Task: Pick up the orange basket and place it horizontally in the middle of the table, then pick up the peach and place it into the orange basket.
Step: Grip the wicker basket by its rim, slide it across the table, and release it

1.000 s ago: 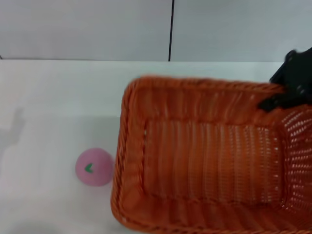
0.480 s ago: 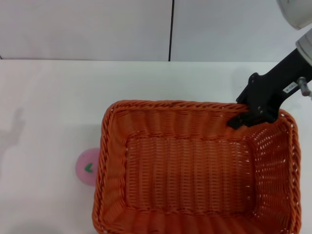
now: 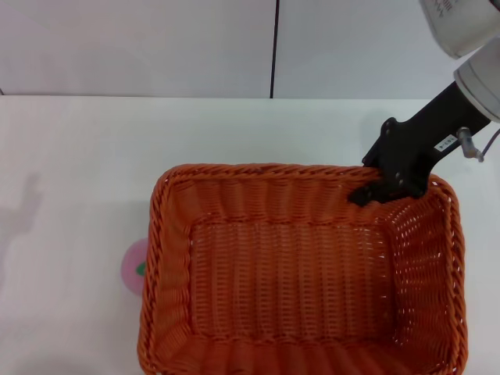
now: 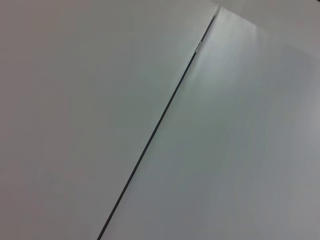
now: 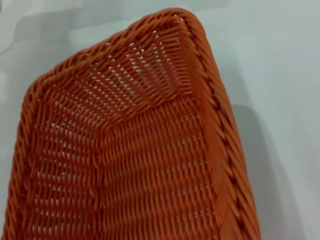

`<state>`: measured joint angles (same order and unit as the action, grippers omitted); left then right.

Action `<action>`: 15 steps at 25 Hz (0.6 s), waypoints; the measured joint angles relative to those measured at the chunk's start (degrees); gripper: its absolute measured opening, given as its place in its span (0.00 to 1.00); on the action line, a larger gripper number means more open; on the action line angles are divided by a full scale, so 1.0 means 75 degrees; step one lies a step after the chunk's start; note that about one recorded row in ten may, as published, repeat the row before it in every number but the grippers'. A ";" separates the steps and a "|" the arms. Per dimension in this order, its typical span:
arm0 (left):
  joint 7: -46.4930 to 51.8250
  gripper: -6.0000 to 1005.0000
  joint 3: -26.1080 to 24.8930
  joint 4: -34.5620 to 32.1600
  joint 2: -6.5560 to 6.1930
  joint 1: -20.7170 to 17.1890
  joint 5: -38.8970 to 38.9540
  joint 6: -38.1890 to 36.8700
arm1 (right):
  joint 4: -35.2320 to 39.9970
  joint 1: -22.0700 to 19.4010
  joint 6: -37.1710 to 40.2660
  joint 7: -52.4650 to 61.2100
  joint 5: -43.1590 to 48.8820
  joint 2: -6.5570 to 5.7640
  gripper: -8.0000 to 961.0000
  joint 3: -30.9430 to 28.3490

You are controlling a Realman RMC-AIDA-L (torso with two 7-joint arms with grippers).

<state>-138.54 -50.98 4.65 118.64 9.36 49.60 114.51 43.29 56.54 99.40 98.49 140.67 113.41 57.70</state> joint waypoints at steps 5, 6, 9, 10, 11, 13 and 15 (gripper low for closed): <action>0.0007 0.80 0.0014 0.0067 0.0001 -0.0021 -0.0004 0.0103 | -0.0275 0.0081 -0.0346 -0.0016 0.0024 0.0032 0.15 0.0276; 0.0013 0.80 0.0035 0.0071 0.0001 -0.0021 -0.0005 0.0133 | -0.0352 0.0100 -0.0451 -0.0013 0.0043 0.0043 0.15 0.0381; 0.0015 0.80 0.0069 0.0083 0.0001 -0.0020 -0.0005 0.0143 | -0.0467 0.0144 -0.0584 -0.0015 0.0054 0.0053 0.15 0.0445; 0.0015 0.80 0.0077 0.0091 0.0001 -0.0020 -0.0005 0.0146 | -0.0467 0.0144 -0.0584 -0.0015 0.0054 0.0053 0.15 0.0445; 0.0015 0.80 0.0081 0.0096 0.0001 -0.0019 -0.0005 0.0148 | -0.0520 0.0181 -0.0664 -0.0029 0.0056 0.0080 0.15 0.0450; 0.0015 0.80 0.0082 0.0109 0.0001 -0.0018 -0.0005 0.0153 | -0.0535 0.0196 -0.0707 -0.0044 0.0063 0.0100 0.15 0.0452; 0.0015 0.80 0.0083 0.0141 0.0001 -0.0017 -0.0005 0.0154 | -0.0549 0.0222 -0.0778 -0.0067 0.0080 0.0142 0.15 0.0457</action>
<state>-138.42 -50.35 5.71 118.65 9.23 49.57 115.66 39.17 58.20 93.57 97.98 141.27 114.48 61.13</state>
